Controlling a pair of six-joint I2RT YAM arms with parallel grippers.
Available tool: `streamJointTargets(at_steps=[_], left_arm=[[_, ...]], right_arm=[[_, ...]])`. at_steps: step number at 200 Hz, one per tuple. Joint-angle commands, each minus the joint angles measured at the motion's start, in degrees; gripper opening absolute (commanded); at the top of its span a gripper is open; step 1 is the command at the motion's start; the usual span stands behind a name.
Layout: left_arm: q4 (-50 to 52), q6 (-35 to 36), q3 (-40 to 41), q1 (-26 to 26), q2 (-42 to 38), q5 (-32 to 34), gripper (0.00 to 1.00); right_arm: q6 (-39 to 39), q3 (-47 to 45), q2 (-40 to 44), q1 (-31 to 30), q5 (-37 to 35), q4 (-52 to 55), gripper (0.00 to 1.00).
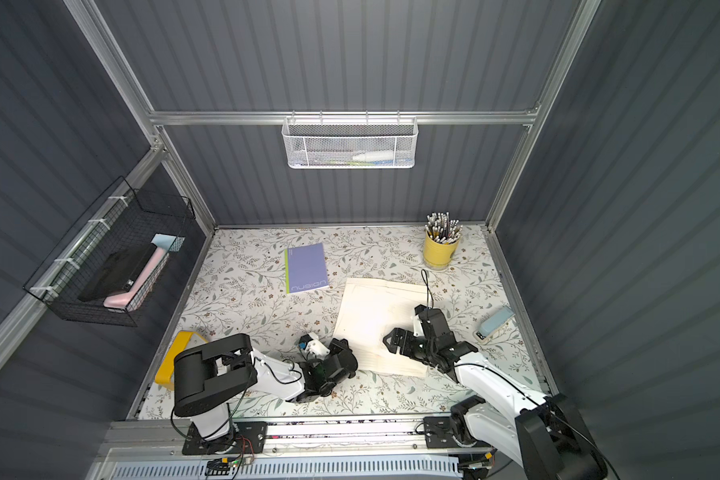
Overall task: Close the notebook
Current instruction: Close the notebook at the center of the board.
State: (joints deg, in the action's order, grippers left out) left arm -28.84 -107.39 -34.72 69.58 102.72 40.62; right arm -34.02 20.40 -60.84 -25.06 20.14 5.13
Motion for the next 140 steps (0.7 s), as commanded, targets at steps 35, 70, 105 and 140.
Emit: streamJointTargets(at_steps=[35, 70, 105, 140], left_arm=[[9.8, 12.5, -0.4, 0.1, -9.8, -7.2, 0.0], [21.8, 17.4, -3.2, 0.1, -16.8, -5.4, 0.0], [32.3, 21.9, -4.8, 0.1, -23.7, 0.5, 0.0], [37.7, 26.0, -4.4, 0.1, -28.8, 5.8, 0.0]], right_arm=[[0.7, 6.1, -1.7, 0.0, 0.7, 6.7, 0.95], [1.4, 10.6, -5.9, 0.0, 2.5, 5.6, 0.95], [2.0, 13.2, -8.4, -0.1, 3.3, 3.9, 0.95], [2.0, 15.1, -12.5, -0.3, 5.3, 1.8, 0.94]])
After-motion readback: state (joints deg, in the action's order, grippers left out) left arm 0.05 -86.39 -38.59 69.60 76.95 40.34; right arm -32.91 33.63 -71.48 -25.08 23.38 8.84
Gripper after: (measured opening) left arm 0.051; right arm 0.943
